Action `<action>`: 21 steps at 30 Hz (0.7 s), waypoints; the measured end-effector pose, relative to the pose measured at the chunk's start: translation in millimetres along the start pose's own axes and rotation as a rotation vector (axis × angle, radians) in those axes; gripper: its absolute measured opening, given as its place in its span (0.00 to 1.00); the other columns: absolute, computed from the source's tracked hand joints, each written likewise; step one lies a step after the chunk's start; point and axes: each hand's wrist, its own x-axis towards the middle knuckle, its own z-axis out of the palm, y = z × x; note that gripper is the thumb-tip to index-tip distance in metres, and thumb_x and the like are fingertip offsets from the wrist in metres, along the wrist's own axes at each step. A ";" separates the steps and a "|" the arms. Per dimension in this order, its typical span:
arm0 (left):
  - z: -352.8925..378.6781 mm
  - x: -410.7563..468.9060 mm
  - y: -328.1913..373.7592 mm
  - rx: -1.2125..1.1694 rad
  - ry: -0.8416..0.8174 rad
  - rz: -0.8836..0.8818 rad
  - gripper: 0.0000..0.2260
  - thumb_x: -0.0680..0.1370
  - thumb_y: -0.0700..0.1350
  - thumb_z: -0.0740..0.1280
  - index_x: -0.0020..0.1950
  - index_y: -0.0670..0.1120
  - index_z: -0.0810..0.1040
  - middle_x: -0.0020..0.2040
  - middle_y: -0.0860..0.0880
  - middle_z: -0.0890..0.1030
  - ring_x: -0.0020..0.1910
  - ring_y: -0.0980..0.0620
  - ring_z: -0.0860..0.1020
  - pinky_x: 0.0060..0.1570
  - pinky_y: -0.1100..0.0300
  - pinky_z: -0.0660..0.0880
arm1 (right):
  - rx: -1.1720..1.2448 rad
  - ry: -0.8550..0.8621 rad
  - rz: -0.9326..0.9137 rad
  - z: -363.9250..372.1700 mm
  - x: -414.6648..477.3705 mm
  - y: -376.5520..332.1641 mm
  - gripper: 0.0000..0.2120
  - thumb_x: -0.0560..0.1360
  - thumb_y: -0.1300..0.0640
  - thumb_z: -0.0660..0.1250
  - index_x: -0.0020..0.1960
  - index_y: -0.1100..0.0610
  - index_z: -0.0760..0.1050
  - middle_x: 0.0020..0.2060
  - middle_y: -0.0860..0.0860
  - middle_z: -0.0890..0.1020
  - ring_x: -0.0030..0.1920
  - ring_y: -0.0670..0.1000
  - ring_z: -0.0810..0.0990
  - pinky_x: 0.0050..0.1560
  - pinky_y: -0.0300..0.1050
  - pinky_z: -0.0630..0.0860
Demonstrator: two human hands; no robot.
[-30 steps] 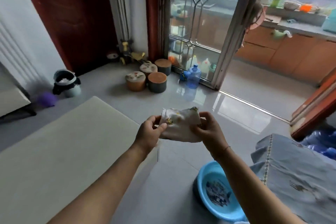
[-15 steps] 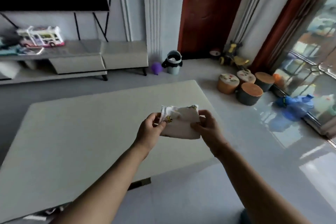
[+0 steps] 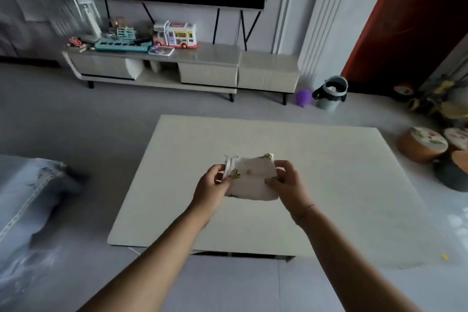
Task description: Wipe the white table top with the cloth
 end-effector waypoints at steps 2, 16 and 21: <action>-29.7 6.1 -16.2 -0.006 0.010 -0.040 0.09 0.77 0.42 0.65 0.51 0.56 0.77 0.47 0.52 0.81 0.48 0.51 0.79 0.50 0.55 0.76 | -0.007 -0.032 0.026 32.6 9.7 7.9 0.15 0.74 0.74 0.59 0.51 0.56 0.69 0.45 0.56 0.81 0.43 0.53 0.77 0.43 0.48 0.73; -150.8 67.9 -111.5 -0.039 0.143 -0.240 0.11 0.76 0.43 0.66 0.50 0.60 0.78 0.40 0.53 0.81 0.36 0.55 0.79 0.43 0.56 0.77 | -0.157 -0.234 0.168 185.3 99.6 64.9 0.16 0.75 0.72 0.58 0.60 0.60 0.68 0.51 0.58 0.81 0.43 0.54 0.77 0.42 0.45 0.74; -189.3 82.6 -149.5 -0.014 0.150 -0.302 0.14 0.76 0.39 0.63 0.51 0.59 0.76 0.40 0.51 0.80 0.36 0.52 0.78 0.40 0.58 0.74 | -0.204 -0.273 0.225 234.7 110.1 93.0 0.17 0.75 0.73 0.57 0.60 0.60 0.68 0.50 0.58 0.81 0.41 0.52 0.77 0.37 0.38 0.75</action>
